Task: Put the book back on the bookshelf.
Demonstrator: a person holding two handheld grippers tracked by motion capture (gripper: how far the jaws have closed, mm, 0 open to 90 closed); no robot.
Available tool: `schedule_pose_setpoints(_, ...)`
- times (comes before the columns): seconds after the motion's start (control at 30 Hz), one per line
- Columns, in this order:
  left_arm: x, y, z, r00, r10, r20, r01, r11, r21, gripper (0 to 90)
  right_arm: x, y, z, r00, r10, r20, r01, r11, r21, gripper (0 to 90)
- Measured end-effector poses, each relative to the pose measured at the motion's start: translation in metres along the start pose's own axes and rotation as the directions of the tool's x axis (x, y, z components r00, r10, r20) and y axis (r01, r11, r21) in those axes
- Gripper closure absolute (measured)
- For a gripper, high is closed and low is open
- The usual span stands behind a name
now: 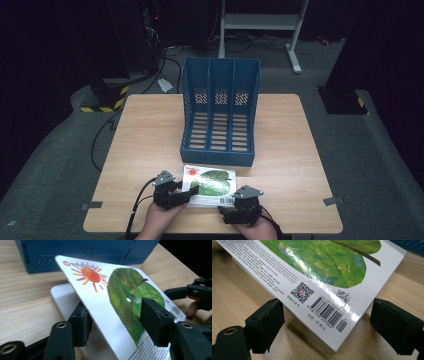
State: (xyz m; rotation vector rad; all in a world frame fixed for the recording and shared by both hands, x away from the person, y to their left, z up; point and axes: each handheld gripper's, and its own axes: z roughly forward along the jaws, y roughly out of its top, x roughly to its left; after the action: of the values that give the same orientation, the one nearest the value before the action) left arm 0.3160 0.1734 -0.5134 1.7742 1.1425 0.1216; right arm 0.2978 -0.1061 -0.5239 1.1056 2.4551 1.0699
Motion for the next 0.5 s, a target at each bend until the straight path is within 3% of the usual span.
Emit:
schedule_pose_setpoints(0.27, 0.007, 0.001, -0.004, 0.9982, 0.033, 0.050, -0.035, 0.9990, 0.028, 53.4, -0.002, -0.002, -0.003, 0.9997, -0.015, -0.017, 0.015, 1.000, 0.006, 15.0)
schedule_pose_setpoints(0.43, 0.007, 0.000, -0.005, 0.9946, 0.090, 0.051, -0.092, 0.9955, 0.025, 56.6, -0.009, -0.005, -0.014, 0.9961, 0.052, -0.072, -0.053, 0.998, -0.015, 27.5)
schedule_pose_setpoints(0.5, 0.006, 0.000, -0.006, 0.9914, 0.123, 0.045, -0.124, 0.9920, 0.024, 57.7, -0.012, -0.004, -0.018, 0.9959, 0.058, -0.070, -0.061, 0.997, -0.044, 30.3)
